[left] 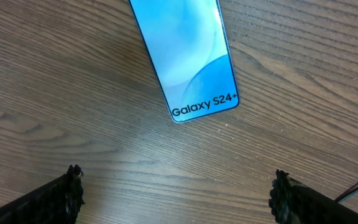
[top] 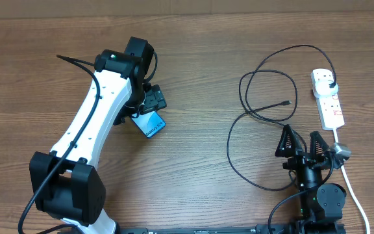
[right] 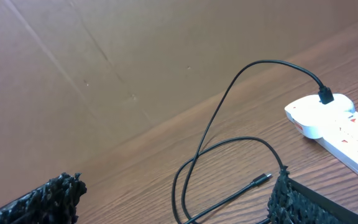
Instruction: Plug charger to phone and switch on socket
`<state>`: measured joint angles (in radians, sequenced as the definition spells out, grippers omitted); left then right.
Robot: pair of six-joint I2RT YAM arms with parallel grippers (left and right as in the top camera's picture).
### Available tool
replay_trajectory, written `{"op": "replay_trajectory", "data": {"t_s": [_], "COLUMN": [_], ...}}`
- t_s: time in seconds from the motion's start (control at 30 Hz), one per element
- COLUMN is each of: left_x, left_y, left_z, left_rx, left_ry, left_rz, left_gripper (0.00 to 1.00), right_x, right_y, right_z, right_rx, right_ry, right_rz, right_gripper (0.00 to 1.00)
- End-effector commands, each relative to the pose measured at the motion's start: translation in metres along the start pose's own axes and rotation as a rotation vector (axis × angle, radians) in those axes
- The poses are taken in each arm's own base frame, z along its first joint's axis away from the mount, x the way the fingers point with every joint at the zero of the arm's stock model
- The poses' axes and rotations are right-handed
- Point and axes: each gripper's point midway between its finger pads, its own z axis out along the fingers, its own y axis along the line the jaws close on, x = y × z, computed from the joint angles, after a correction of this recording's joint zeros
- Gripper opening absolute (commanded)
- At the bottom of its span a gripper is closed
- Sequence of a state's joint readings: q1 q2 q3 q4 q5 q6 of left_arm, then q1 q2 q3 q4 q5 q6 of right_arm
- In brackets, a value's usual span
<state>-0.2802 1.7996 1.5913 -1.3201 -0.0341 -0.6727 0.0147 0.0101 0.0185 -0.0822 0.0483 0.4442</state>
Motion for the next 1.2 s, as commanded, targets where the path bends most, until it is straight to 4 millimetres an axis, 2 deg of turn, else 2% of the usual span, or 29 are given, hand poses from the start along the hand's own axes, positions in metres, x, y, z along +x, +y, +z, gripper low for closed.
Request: {"op": "replay_trajectory", "data": {"t_s": [0.0, 0.2, 0.37, 0.77, 0.97, 1.13, 1.17], "left_x": [-0.002, -0.003, -0.006, -0.026, -0.031, -0.03, -0.028], "left_y": [-0.004, -0.005, -0.003, 0.025, 0.031, 0.031, 0.031], "left_z": [-0.002, -0.002, -0.002, 0.003, 0.019, 0.04, 0.05], "left_rx": [0.014, 0.018, 0.012, -0.019, -0.047, -0.086, -0.105], "left_ry": [-0.003, -0.008, -0.014, -0.023, 0.008, 0.055, 0.079], "left_rz": [0.02, -0.009, -0.106, -0.256, -0.278, -0.279, -0.278], "left_gripper": [1.0, 1.0, 1.0, 1.0, 1.0, 1.0, 1.0], "right_x": [0.002, 0.002, 0.002, 0.002, 0.002, 0.002, 0.002], "right_y": [-0.001, -0.001, -0.001, -0.001, -0.001, -0.001, -0.001], "right_z": [0.0, 0.0, 0.0, 0.0, 0.0, 0.0, 0.0], "right_rx": [-0.002, -0.002, -0.002, -0.002, -0.002, -0.002, -0.002], "right_ry": [0.0, 0.001, 0.001, 0.001, 0.0, 0.0, 0.0], "right_rz": [-0.004, -0.004, -0.004, -0.004, -0.005, -0.005, -0.004], "right_gripper": [1.0, 1.0, 1.0, 1.0, 1.0, 1.0, 1.0]}}
